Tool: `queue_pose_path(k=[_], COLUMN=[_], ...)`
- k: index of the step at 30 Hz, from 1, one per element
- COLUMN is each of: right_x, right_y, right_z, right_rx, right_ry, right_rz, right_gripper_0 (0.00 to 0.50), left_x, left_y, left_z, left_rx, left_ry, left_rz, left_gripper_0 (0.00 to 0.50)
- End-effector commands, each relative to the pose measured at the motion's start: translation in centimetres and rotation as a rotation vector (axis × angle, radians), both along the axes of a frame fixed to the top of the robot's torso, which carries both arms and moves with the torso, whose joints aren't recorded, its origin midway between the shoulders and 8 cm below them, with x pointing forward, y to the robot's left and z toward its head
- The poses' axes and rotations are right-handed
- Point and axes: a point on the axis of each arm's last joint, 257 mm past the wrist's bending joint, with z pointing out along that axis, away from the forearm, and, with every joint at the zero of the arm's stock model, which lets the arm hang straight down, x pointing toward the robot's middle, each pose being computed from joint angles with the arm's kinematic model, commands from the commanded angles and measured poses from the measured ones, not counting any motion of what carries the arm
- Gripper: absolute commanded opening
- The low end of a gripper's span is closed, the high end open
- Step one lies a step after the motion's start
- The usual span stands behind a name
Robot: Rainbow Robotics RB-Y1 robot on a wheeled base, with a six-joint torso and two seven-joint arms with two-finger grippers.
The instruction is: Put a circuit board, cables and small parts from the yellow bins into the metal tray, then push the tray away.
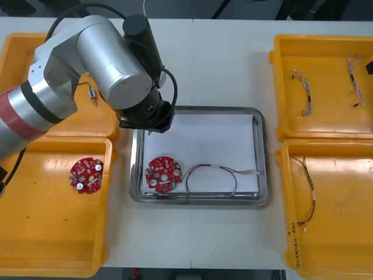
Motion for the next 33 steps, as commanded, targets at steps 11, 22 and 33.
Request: queue_pose_path(k=[11, 22, 33], right_x=[2.5, 4.3, 5.0], right_y=[3.3, 3.9, 3.1], right_z=[4.0, 4.3, 4.0], right_rx=[0.005, 0.069, 0.021], right_ry=[-0.045, -0.002, 0.001], right_rz=[-0.031, -0.105, -0.165], right_gripper_0=[0.5, 0.5, 0.5], left_x=[1.8, 2.1, 2.0], left_y=[-2.3, -2.1, -2.2], left_z=[-1.4, -2.8, -2.8], left_rx=[-0.005, 0.007, 0.003], left_ry=[-0.041, -0.042, -0.04], left_rz=[-0.002, -0.001, 0.002], left_gripper_0=[0.001, 0.006, 0.5])
